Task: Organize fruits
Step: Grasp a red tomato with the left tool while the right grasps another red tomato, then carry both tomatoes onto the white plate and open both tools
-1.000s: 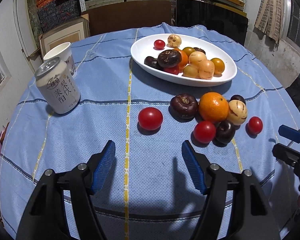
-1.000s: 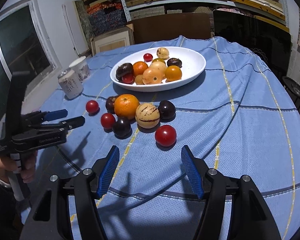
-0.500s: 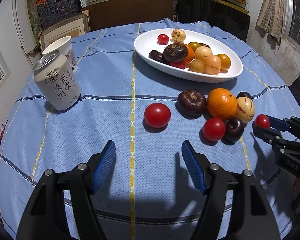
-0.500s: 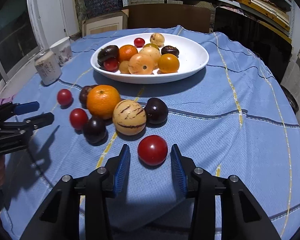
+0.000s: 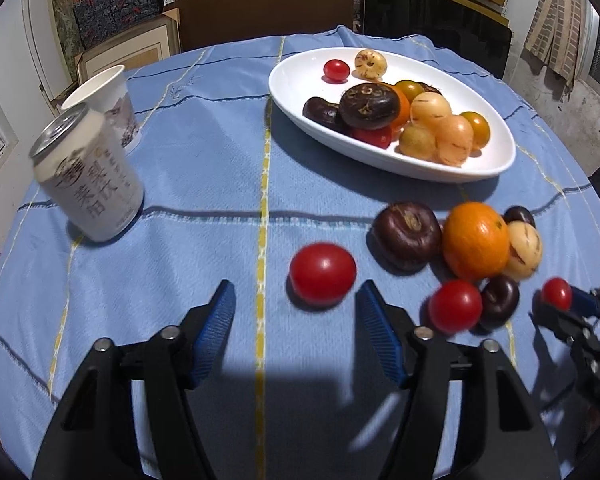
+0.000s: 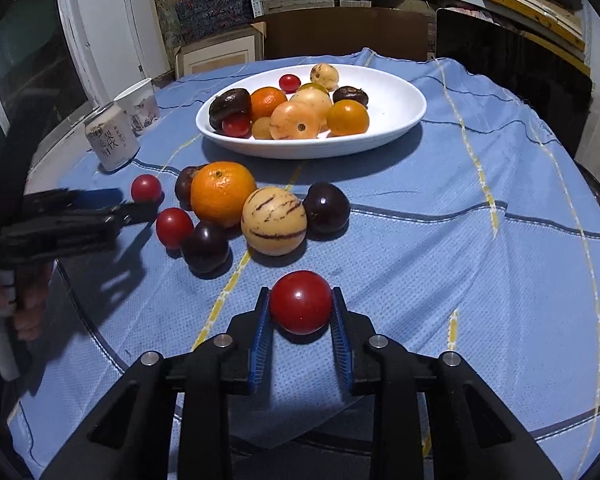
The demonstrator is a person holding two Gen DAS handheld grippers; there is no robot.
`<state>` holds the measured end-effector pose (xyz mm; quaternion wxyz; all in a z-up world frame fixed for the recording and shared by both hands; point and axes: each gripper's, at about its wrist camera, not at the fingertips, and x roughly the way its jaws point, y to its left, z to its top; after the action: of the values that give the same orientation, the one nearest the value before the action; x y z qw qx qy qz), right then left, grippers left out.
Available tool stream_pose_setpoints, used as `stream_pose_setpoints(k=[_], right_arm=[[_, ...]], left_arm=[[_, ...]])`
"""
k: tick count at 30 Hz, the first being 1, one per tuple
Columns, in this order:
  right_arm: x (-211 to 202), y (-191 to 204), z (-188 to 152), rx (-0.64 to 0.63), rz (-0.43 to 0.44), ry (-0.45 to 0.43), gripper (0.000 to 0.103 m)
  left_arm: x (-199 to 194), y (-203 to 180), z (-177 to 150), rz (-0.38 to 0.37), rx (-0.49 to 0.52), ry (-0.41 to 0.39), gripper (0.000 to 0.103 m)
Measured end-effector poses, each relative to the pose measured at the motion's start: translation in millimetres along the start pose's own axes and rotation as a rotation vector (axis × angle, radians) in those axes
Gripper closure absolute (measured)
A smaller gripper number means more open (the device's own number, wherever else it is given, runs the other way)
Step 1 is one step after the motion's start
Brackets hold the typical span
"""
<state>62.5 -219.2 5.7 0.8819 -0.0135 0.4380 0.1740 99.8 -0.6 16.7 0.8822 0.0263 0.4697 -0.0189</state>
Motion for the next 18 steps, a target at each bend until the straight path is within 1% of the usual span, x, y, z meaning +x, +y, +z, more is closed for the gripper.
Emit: stream_pose_setpoints(k=[3, 5, 6, 11, 14, 18], right_arm=[[0.3, -2.0, -0.2, 0.011, 0.009, -0.002, 0.073], [0.5, -3.0, 0.0, 0.017, 0.015, -0.005, 0.073], [0.4, -3.4, -0.2, 0.019, 0.017, -0.006, 0.073], [-3.7, -3.9, 0.2, 0.024, 0.017, -0.016, 0.073], [-10.2, -2.4, 1.0, 0.022, 0.023, -0.031, 0.073], [-23.4, -1.9, 3.2, 0.031, 0.045, -0.059, 0.073]], left_arm=[[4.4, 0.4, 7.2, -0.023, -0.011, -0.009, 0.052], [4.5, -2.5, 9.7, -0.038, 0.004, -0.015, 0.070], [3.8, -4.0, 10.1, -0.047, 0.009, -0.016, 0.072], [-5.0, -8.0, 1.0, -0.045, 0.019, 0.010, 0.072], [-20.0, -9.8, -8.3, -0.073, 0.027, -0.006, 0.072], [-41.7, -7.3, -12.1, -0.086, 0.018, -0.039, 0.072]])
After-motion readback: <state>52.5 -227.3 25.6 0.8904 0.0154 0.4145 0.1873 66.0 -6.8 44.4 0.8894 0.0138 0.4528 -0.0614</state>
